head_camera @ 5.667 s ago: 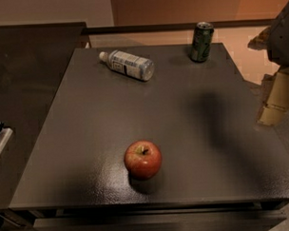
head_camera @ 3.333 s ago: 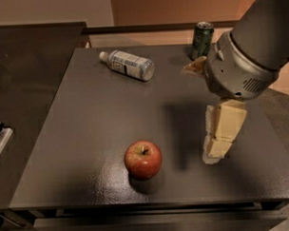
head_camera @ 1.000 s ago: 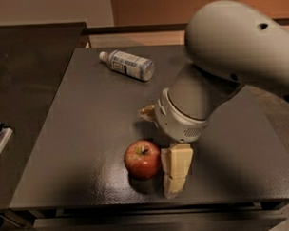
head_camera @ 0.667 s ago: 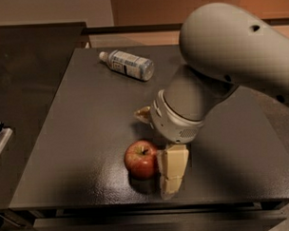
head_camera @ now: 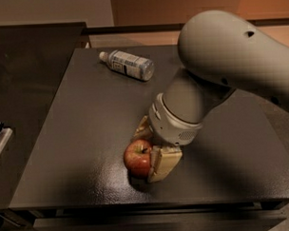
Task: Pick apple
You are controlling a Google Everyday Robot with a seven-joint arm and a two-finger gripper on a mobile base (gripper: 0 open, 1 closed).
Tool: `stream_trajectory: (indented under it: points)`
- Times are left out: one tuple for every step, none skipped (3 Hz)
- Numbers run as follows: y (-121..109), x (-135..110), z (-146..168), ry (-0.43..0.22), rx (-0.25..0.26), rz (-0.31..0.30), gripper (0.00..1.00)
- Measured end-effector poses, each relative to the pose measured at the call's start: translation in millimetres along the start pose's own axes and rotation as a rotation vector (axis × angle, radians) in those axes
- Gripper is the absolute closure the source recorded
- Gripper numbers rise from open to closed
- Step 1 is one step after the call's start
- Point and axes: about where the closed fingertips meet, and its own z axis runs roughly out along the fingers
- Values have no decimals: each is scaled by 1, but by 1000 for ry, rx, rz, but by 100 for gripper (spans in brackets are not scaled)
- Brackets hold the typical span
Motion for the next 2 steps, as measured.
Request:
stream_trajectory:
  points:
    - [-1, 1, -1, -11, 1, -1, 62]
    - [-6, -1, -11, -23, 29, 4, 85]
